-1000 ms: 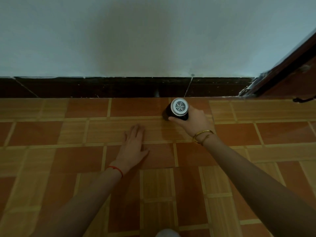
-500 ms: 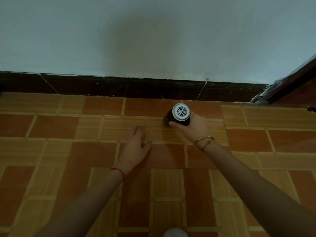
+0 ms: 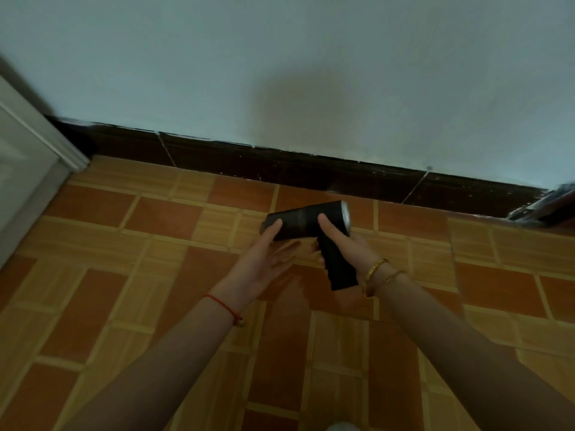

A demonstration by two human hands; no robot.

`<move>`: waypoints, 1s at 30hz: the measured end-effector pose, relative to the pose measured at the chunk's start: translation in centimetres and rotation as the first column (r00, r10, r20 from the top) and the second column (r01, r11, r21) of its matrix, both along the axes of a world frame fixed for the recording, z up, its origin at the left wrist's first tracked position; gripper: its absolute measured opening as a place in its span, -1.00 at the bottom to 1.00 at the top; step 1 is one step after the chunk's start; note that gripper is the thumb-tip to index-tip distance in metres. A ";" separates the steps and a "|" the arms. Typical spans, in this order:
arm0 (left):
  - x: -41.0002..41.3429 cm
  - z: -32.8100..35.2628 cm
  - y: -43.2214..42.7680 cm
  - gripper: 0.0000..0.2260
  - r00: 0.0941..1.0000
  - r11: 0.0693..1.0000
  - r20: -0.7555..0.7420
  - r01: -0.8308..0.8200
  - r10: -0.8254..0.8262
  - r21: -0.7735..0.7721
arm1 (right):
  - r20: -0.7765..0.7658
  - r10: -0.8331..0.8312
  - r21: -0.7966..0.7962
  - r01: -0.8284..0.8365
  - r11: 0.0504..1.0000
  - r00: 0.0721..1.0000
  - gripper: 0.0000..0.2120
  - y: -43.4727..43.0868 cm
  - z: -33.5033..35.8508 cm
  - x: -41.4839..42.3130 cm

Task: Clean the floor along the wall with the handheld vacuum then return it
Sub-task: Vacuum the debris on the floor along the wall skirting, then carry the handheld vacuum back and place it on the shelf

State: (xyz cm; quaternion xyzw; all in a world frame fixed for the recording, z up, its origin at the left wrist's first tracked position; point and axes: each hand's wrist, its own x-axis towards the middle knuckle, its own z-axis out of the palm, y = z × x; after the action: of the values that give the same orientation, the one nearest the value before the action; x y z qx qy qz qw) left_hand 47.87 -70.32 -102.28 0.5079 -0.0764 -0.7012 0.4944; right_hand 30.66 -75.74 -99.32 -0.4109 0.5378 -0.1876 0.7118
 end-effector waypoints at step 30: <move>5.4 1.2 5.2 -0.52 0.954 0.954 0.046 -0.294 0.297 -0.060 | 0.184 0.223 0.036 -0.233 0.972 0.957 -0.46 2.7 -2.5 7.1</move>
State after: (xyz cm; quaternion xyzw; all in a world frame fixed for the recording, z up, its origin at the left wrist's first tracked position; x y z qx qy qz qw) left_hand 53.29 -65.13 -101.09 0.5194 -0.0315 -0.6030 0.6047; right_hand 37.79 -73.03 -101.82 -0.4311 0.4259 -0.1250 0.7856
